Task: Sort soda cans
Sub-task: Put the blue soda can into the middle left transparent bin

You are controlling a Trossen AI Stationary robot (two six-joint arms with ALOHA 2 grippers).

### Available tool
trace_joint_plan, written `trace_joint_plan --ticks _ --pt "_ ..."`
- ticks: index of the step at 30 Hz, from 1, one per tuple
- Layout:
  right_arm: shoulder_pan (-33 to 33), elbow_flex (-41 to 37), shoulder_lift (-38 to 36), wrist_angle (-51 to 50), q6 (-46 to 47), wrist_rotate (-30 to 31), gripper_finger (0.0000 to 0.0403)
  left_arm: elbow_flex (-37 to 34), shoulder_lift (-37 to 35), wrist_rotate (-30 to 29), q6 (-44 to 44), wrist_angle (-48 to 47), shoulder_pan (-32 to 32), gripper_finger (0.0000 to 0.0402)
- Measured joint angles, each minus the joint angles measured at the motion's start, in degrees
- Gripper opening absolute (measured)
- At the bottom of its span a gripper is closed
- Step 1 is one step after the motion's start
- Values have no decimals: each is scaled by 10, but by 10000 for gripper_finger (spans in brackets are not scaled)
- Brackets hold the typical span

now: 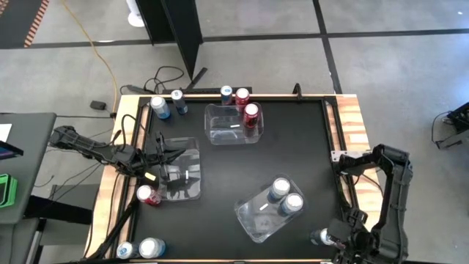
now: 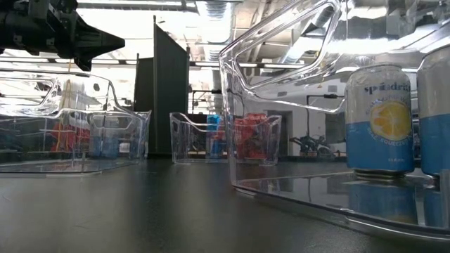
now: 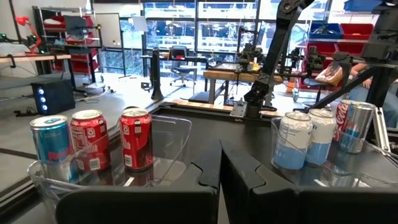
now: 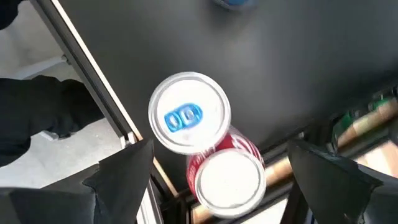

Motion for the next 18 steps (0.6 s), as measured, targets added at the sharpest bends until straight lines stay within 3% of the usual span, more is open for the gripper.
trace_joint_plan --ticks 18 --pt "-8 0 34 -3 -35 7 400 0 0 0 0 -5 0 0"
